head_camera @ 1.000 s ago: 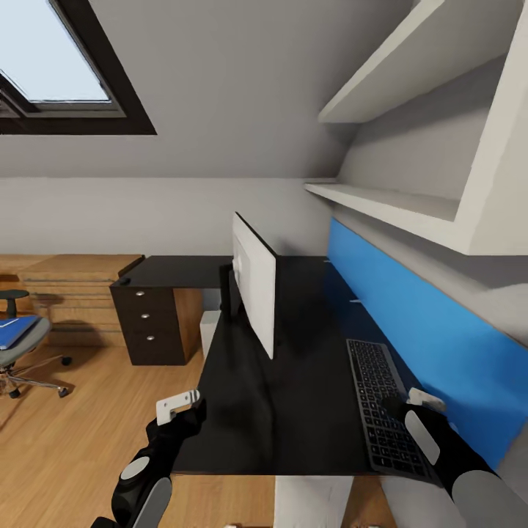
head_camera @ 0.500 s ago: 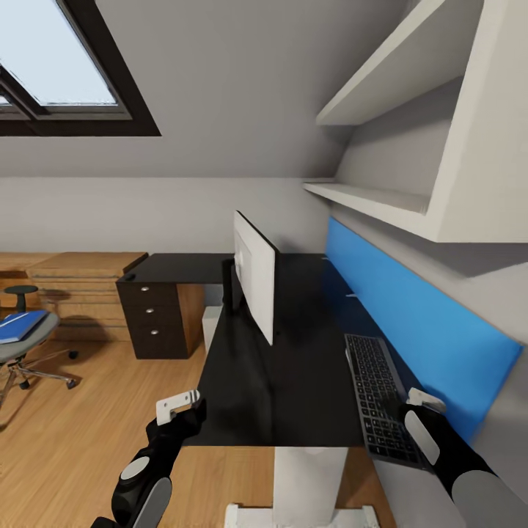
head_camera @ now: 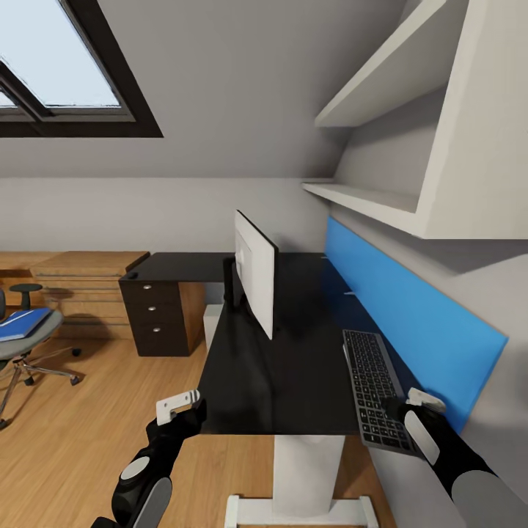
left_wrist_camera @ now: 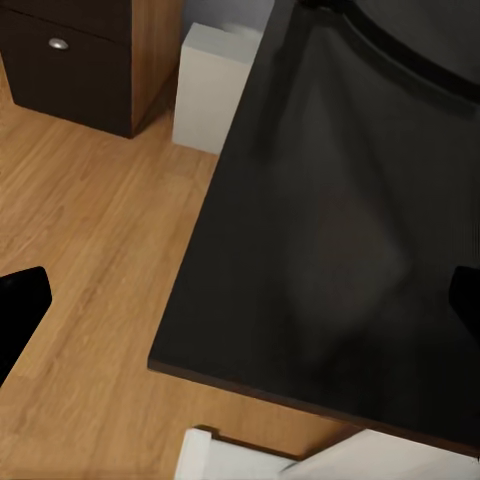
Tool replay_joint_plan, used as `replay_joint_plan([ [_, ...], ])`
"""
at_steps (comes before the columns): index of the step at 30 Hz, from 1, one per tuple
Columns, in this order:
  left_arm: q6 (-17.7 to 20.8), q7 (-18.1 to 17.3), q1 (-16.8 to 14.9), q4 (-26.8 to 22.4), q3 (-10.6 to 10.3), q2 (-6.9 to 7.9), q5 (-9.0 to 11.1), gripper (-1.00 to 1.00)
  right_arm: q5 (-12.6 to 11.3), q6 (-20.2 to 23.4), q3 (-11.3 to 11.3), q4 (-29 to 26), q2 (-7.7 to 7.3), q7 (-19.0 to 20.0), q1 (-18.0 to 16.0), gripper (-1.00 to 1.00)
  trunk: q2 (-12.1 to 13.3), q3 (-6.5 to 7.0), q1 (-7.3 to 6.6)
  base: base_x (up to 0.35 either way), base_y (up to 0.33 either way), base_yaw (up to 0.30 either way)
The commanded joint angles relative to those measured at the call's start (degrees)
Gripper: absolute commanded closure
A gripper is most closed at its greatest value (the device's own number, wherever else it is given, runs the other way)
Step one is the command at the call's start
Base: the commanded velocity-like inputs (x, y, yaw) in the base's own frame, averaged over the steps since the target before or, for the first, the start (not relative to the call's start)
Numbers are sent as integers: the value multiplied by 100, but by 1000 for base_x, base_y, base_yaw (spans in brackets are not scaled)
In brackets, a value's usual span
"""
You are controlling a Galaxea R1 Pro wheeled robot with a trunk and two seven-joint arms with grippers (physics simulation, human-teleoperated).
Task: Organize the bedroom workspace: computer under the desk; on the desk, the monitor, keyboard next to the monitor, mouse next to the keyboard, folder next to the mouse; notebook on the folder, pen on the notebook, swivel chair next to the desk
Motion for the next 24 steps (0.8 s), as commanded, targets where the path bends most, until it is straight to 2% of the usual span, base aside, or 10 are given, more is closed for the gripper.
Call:
replay_joint_plan([
  [1, 11, 55, -6, -7, -14, 6, 49, -100, -41, 25, 9, -12, -2, -36, -2, -100, 37, 12, -22, -1, 0, 0],
  [17, 11, 55, -6, -9, -14, 5, 51, -100, -21, 17, 25, -21, 7, -30, -2, -100, 679, 299, -374, 0, 0, 0],
  [24, 11, 55, -7, 31, -21, 5, 47, -100, -7, -18, 62, -50, 12, -36, -2, -100, 679, 299, -374, 0, 0, 0],
])
